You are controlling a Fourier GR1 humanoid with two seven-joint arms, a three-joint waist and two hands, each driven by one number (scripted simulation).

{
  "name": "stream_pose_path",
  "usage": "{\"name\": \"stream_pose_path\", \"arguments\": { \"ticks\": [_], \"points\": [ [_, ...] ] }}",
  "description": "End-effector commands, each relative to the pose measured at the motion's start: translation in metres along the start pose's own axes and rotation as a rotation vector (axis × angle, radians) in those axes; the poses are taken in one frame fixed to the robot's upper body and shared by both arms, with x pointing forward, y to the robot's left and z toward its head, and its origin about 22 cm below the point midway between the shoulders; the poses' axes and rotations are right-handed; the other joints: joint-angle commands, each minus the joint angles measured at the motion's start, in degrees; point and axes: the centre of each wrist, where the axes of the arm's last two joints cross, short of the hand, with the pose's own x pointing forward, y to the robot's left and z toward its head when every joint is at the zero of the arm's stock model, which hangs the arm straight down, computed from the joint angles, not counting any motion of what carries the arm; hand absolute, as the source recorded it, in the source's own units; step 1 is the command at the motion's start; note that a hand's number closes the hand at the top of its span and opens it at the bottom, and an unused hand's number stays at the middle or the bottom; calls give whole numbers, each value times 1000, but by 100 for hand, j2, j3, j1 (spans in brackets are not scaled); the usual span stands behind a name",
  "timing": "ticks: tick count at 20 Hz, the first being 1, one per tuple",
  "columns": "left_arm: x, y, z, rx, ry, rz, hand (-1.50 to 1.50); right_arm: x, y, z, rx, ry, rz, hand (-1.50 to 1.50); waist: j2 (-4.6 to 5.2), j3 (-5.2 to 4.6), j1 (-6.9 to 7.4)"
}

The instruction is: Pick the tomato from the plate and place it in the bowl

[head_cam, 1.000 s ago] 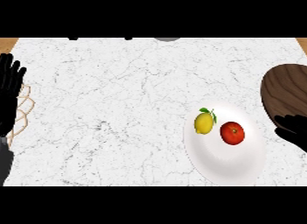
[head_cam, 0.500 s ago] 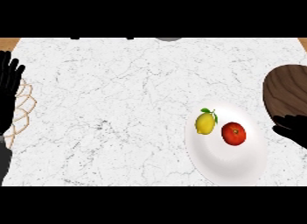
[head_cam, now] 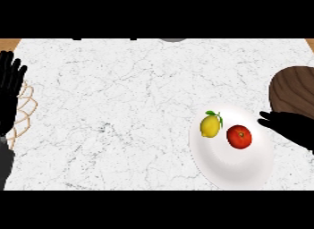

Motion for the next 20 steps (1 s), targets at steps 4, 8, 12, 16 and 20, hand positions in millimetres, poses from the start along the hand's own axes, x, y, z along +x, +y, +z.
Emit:
{"name": "stream_pose_path", "arguments": {
  "ticks": [4, 8, 12, 16, 20],
  "points": [
    [-5, 2, 3, 0, 1, 9, 0, -20, 12, -18, 20, 49, 6, -150, -4, -1, -9],
    [-2, -5, -11, 3, 0, 0, 0, -21, 32, -40, 0, 27, -9, -150, -2, -1, -19],
    [-12, -2, 1, 7, 11, -5, 0, -44, 20, -42, -15, -20, -21, -150, -2, -1, -11],
    [4, -11, 9, 8, -4, -12, 0, -37, 54, -51, -3, -49, -5, -150, -9, 0, -9],
    [10, 2, 4, 5, -13, -3, 0, -39, 63, -79, 1, -53, 21, -150, -3, 1, 14]
  ]
}}
